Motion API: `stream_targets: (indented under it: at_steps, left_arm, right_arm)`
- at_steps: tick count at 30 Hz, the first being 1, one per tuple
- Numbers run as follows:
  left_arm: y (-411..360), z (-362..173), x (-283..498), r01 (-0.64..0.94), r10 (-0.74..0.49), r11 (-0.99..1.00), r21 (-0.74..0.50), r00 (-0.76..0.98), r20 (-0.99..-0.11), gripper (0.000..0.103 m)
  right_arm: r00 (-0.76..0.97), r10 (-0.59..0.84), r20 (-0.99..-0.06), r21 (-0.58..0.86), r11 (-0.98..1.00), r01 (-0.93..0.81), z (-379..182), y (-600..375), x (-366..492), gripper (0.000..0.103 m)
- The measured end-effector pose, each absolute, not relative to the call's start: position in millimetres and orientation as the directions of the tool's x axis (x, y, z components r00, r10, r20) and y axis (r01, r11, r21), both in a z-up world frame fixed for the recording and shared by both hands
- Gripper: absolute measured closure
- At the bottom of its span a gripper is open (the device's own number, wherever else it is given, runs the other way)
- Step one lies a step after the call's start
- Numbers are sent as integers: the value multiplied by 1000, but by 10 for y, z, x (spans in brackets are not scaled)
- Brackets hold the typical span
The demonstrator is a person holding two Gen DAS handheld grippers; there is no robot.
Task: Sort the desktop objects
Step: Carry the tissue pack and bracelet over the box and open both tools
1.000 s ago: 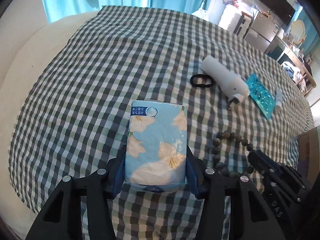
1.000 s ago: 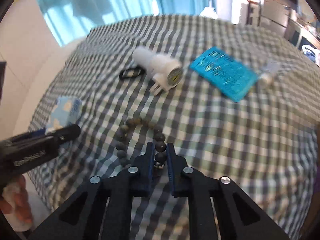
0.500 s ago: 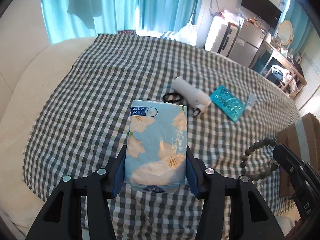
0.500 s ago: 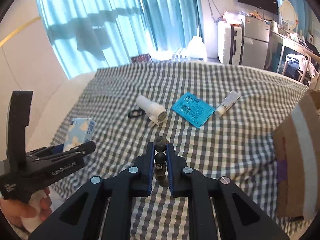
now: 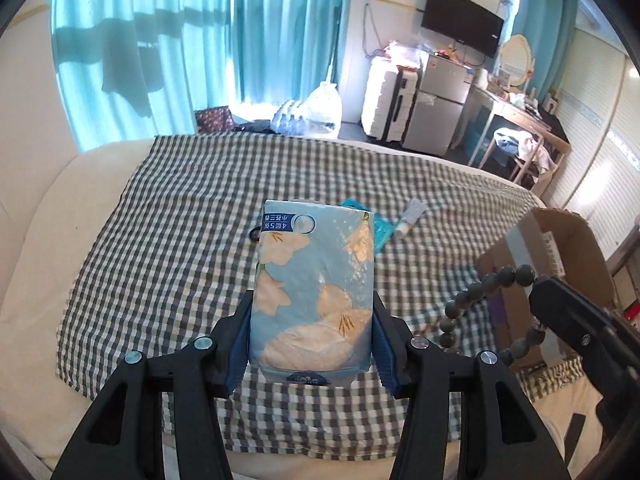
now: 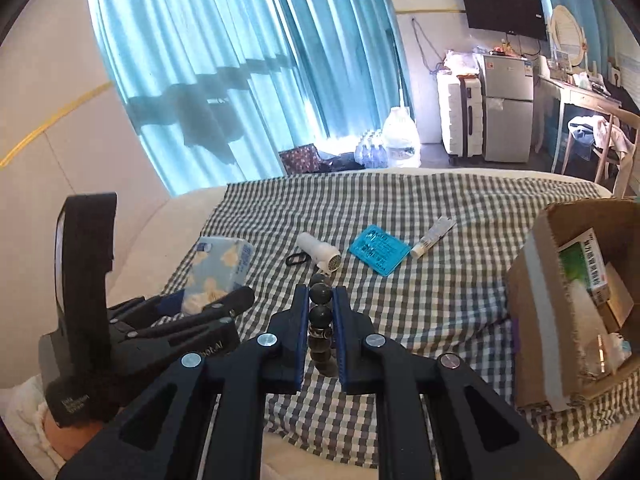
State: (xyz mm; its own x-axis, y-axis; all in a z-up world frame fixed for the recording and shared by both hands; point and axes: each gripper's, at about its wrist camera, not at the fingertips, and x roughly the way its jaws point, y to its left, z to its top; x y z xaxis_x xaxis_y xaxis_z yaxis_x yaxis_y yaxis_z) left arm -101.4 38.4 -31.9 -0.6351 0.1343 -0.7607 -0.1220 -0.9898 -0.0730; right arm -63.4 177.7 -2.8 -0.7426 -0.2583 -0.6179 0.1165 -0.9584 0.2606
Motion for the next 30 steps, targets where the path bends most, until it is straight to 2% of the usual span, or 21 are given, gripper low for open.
stream_targets:
  at_steps: [8, 17, 21, 30]
  left_arm:
    - [900, -28, -844, -235, 226, -968, -92, -645, -730, 50]
    - [1863, 151, -805, -405, 348, -909, -98, -608, -714, 50]
    - [2344, 115, -822, -482, 407, -868, -119, -553, -727, 50]
    - [3283, -225, -1010, -591, 453, -797, -124, -451, -769, 50]
  right_arm:
    - [-797, -192, -572, 223, -972, 74, 313, 2119, -303, 92]
    - [-819, -78, -568, 181, -983, -32, 473, 2865, -123, 92]
    - [-816, -19, -578, 176, -979, -102, 446, 3282, -106, 92]
    - [-784, 53, -619, 218, -947, -236, 144, 4151, -177, 92]
